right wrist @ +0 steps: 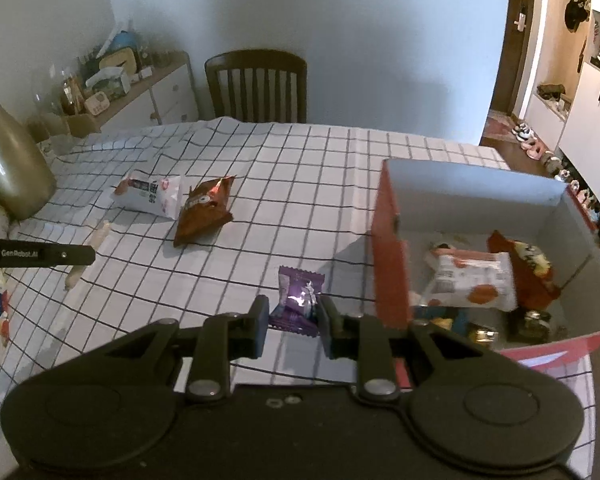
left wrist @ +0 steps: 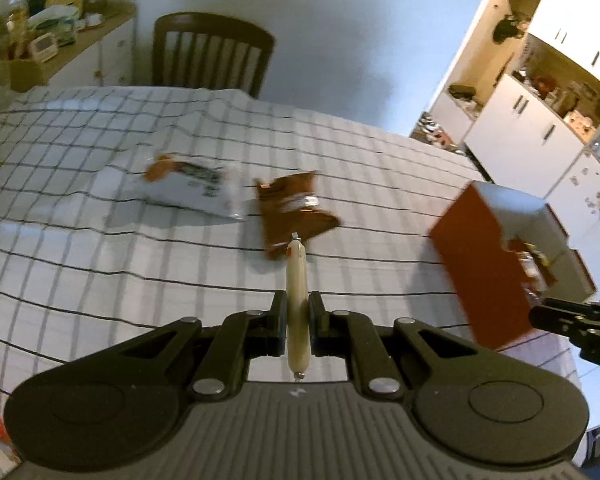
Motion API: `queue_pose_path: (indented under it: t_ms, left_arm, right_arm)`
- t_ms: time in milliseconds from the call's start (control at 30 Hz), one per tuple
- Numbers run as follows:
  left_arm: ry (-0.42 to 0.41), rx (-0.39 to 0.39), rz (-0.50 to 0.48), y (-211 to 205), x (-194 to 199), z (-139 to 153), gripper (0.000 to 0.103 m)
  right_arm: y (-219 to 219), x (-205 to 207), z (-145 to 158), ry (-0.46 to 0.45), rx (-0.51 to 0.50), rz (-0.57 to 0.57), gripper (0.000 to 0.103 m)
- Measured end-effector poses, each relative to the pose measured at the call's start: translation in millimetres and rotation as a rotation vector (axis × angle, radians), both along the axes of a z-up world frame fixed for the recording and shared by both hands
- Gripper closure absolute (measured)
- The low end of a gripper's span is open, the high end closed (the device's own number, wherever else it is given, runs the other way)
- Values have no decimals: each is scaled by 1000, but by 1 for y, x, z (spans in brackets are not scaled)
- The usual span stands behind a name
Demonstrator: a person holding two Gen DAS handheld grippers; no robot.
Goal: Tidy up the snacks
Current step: 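Carry the purple candy and cream stick over the red box with both tools, then open both grippers to drop the candy and stick into the box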
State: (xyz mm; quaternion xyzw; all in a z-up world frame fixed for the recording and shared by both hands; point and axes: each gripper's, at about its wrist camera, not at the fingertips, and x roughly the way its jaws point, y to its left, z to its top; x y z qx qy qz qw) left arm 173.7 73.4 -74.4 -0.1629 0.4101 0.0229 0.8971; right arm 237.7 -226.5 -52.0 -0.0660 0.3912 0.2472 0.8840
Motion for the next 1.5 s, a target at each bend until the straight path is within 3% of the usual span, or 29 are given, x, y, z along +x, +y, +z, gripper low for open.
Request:
queue_pose_path:
  t_ms: [867,1500]
  left_arm:
    - [-89,8,-225,-213,61,45,92]
    - [42,74,-421,-335,137,9,92]
  right_arm:
    - [-161,28,16,-73,5,-87,78]
    - [-213,99,-17,-25,-52,-172,78]
